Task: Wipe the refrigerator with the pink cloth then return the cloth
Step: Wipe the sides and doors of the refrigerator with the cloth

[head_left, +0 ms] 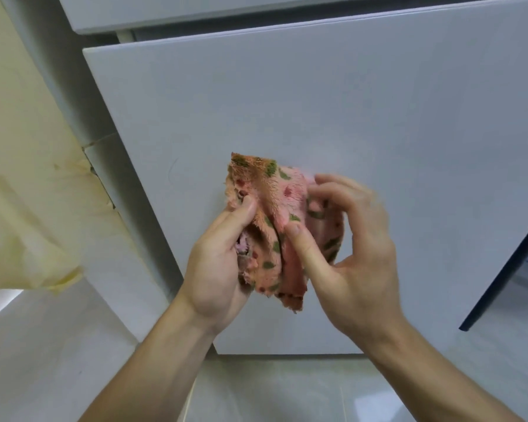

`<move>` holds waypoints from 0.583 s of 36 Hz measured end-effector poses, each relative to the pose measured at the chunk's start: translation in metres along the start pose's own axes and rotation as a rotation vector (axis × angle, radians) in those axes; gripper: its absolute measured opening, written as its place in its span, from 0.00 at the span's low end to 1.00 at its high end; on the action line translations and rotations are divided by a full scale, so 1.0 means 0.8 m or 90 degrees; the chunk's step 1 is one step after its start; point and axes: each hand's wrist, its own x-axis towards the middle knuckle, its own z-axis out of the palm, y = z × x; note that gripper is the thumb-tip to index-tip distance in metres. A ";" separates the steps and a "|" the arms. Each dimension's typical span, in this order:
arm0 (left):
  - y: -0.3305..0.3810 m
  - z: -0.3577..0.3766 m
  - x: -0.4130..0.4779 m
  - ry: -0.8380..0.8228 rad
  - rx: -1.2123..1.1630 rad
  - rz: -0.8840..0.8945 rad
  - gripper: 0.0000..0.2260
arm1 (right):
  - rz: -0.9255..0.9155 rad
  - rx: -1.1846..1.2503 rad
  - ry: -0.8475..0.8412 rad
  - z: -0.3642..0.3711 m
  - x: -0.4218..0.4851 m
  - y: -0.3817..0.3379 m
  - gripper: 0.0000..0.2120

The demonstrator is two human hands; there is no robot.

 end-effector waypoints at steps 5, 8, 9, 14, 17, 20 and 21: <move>-0.002 -0.009 -0.011 -0.058 -0.012 -0.082 0.23 | -0.083 -0.111 -0.045 -0.004 -0.019 0.014 0.04; -0.005 -0.020 -0.021 -0.074 -0.011 -0.153 0.27 | -0.048 -0.098 -0.115 -0.004 -0.036 0.016 0.03; -0.005 -0.023 -0.024 -0.076 -0.002 -0.171 0.27 | -0.034 -0.092 -0.128 -0.004 -0.040 0.016 0.03; -0.003 -0.028 -0.028 -0.079 0.032 -0.217 0.28 | 0.078 -0.059 -0.173 -0.001 -0.043 0.007 0.07; -0.004 -0.024 -0.027 -0.058 0.051 -0.211 0.28 | 0.143 -0.065 -0.171 0.002 -0.036 -0.001 0.12; -0.006 -0.019 -0.028 -0.011 0.079 -0.217 0.29 | 0.200 -0.052 -0.167 0.003 -0.029 -0.005 0.14; -0.007 -0.018 -0.029 0.012 0.089 -0.222 0.29 | 0.213 -0.046 -0.182 0.004 -0.028 -0.006 0.14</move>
